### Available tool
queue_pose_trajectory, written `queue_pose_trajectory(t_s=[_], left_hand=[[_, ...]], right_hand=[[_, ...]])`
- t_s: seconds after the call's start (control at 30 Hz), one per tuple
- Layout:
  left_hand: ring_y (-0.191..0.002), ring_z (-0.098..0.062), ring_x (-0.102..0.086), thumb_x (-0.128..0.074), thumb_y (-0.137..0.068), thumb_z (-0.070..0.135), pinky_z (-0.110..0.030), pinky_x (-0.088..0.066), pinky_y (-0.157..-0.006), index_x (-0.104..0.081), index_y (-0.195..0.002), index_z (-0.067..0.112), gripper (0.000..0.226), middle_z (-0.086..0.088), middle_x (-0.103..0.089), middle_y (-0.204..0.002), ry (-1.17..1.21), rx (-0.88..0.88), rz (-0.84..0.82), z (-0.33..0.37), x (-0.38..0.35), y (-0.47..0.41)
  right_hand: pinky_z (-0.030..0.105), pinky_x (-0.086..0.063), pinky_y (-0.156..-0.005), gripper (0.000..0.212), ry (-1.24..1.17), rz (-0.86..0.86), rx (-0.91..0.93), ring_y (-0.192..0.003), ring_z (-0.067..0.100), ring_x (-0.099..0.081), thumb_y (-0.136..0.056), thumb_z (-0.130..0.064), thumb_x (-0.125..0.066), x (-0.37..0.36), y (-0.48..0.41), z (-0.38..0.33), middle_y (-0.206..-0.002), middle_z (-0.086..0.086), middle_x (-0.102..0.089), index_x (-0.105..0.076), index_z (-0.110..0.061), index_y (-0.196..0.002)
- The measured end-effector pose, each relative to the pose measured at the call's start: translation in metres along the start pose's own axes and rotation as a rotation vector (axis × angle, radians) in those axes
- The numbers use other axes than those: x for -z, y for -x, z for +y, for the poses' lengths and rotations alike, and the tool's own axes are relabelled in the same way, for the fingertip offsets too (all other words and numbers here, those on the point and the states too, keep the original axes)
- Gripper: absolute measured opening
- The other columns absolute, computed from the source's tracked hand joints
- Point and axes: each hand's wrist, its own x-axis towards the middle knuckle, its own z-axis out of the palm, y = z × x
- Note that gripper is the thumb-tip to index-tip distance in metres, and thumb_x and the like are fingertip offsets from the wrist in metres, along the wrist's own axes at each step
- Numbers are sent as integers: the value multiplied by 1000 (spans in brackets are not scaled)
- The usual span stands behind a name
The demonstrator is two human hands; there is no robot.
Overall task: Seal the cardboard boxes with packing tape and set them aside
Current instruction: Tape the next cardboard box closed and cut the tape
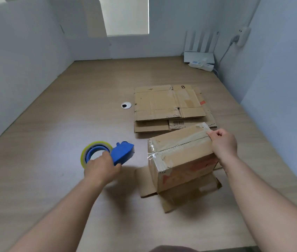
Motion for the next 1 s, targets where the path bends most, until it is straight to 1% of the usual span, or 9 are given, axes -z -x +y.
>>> queue_pose_trajectory(t_s=[0.1,0.27,0.4,0.43,0.53,0.67,0.8,0.93,1.0], left_hand=[[-100,-30,-61,-45,-95,43,-34,-44,-72,-44,-118,10,40,-7,-64,-111,-84,-20,49,9,-24,-14],[-100,-27,-60,-46,-95,48,-32,-41,-71,-44,-121,13,44,-6,-65,-110,-86,-80,66,14,-35,-28],[-107,-24,-58,-51,-92,42,-36,-38,-96,-43,-123,11,45,-6,-62,-116,-85,-68,-46,21,-20,-31],[-107,-26,-58,-53,-90,38,-37,-38,-97,-43,-122,10,44,-8,-60,-117,-17,-54,-49,26,-15,-29],[-102,-29,-55,-46,-96,27,-37,-43,-83,-43,-119,8,30,-14,-54,-122,302,-45,9,55,3,-12],[-112,-24,-51,-35,-95,59,-33,-40,-86,-46,-131,12,60,-9,-54,-128,837,95,-74,98,9,11],[-115,-23,-53,-31,-99,53,-41,-45,-98,-44,-135,20,51,-6,-56,-131,904,99,-36,105,-6,20],[-135,-22,-36,-28,-103,43,-35,-28,-110,-33,-147,20,50,-3,-38,-149,965,40,-95,102,-2,16],[-137,-28,-32,-31,-103,37,-42,-29,-110,-26,-149,16,51,-11,-32,-152,779,90,111,105,3,17]], right_hand=[[35,-36,-60,31,21,67,-33,-72,27,-50,-94,-35,-54,-6,9,3,-71,3,-55,-51,-14,-71],[34,-39,-64,23,19,115,-53,-83,28,-55,-94,-32,-51,-11,14,8,-86,3,-62,-59,-14,-83],[33,-40,-66,23,20,128,-62,-82,26,-55,-95,-33,-51,-11,15,4,-87,2,-62,-60,-15,-84],[33,-39,-65,22,19,126,-63,-81,25,-54,-95,-32,-51,-11,15,4,-86,1,-61,-61,-15,-85],[32,-37,-65,22,23,125,-67,-80,23,-52,-96,-31,-50,-11,17,3,-87,0,-60,-61,-16,-87],[33,-40,-67,25,24,127,-68,-83,25,-55,-96,-36,-49,-10,18,5,-89,1,-62,-59,-16,-84],[32,-37,-65,28,43,98,-62,-81,24,-54,-96,-38,-48,-9,19,8,-89,2,-60,-56,-15,-83],[31,-38,-64,27,36,57,-62,-74,19,-52,-96,-38,-47,-6,18,7,-84,-1,-58,-54,-17,-81],[31,-37,-64,27,40,44,-63,-73,19,-51,-97,-37,-47,-5,18,6,-83,-1,-58,-53,-17,-80]])
